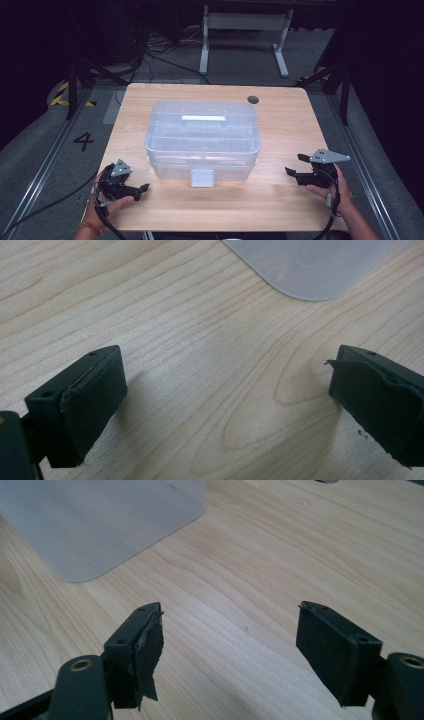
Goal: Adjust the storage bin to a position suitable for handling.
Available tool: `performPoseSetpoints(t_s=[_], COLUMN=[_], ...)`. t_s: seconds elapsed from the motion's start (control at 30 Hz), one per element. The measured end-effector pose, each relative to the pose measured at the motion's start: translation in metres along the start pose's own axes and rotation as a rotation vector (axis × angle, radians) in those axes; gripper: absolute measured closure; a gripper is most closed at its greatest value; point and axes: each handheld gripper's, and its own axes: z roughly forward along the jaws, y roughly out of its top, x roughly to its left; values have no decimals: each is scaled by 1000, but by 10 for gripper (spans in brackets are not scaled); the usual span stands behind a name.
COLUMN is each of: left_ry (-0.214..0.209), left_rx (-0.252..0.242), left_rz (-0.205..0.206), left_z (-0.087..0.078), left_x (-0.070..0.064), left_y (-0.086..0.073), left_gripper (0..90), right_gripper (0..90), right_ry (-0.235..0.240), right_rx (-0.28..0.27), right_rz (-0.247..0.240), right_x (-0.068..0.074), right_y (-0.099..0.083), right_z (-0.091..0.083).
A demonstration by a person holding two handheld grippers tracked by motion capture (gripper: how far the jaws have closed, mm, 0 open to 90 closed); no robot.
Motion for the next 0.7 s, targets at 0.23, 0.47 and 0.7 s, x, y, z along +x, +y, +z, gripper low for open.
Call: performPoseSetpoints(t_s=[0.23, 0.47, 0.7], left_ry=[-1, -1, -1], left_rx=[1, 1, 1], left_rz=[-2, -3, -3], left_z=[0, 0, 0], left_x=[0, 0, 0], left_y=[0, 0, 0], left_gripper=[25, 25, 25], right_gripper=[287, 296, 294], right_ry=[8, 12, 25], right_rx=[-32, -67, -104], right_rz=[-37, -65, -95], right_x=[5, 5, 6], right_y=[20, 42, 64], right_z=[-4, -8, -12])
